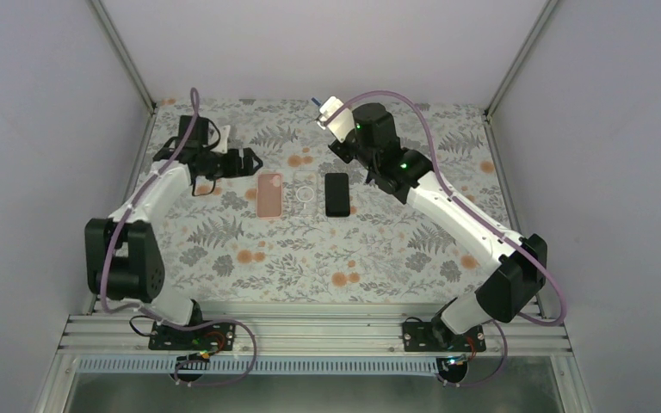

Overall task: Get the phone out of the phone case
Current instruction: Place the phone case at the center of the board, then place the phone at the center of the board.

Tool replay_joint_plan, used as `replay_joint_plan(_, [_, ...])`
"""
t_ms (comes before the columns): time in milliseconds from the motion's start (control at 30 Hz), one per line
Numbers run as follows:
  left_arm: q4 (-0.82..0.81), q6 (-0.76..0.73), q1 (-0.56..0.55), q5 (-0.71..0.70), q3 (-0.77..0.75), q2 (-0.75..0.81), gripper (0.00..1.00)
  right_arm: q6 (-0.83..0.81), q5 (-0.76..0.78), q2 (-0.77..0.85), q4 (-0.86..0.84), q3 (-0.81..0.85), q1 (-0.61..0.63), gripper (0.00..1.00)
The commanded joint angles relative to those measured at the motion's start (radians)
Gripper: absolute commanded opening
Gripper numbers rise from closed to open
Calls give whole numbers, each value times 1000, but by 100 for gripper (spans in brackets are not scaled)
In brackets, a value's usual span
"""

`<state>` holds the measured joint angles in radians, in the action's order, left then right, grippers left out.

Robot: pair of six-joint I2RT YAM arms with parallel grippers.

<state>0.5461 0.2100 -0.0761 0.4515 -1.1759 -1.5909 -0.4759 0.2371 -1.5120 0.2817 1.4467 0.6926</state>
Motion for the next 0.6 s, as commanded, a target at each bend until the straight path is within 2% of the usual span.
replay_joint_plan(0, [-35, -25, 16, 107, -75, 117, 100, -65, 16, 44, -35, 58, 11, 4])
replay_joint_plan(267, [-68, 49, 24, 286, -280, 166, 100, -167, 92, 39, -80, 71, 52, 4])
replay_joint_plan(567, [-252, 320, 22, 521, -239, 168, 100, -342, 277, 30, -281, -7, 150, 4])
